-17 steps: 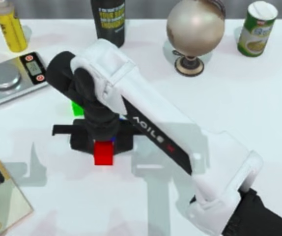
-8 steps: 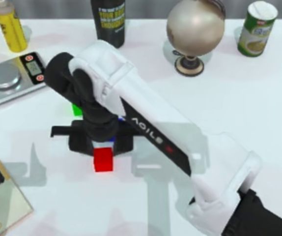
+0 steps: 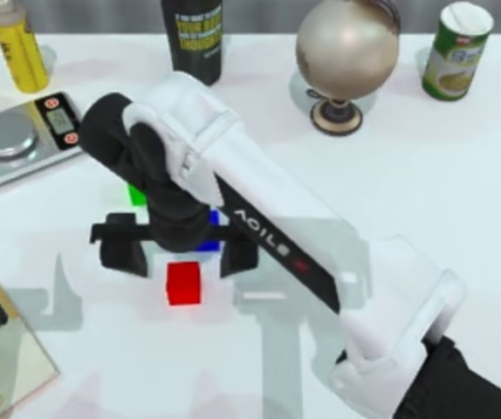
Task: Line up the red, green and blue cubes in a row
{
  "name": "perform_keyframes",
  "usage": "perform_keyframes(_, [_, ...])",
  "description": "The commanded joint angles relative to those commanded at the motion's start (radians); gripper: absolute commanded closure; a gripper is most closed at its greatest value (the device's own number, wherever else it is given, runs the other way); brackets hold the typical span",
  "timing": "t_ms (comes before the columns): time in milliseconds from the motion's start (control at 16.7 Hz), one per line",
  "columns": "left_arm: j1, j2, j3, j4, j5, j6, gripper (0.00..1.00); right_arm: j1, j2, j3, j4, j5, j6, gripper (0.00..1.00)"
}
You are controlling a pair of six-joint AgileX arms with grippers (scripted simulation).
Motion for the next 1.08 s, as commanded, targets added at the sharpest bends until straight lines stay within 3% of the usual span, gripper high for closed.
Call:
perform_keyframes(480, [0.0, 0.0, 0.0, 0.0, 0.0, 0.0, 0.0, 0.008, -0.013, -0.003, 0.043, -0.005, 0.001, 0.0])
perform_keyframes(1080, [0.0, 0.0, 0.0, 0.0, 0.0, 0.0, 0.0, 0.021, -0.277, -0.285, 0.059, -0.01, 0.002, 0.0])
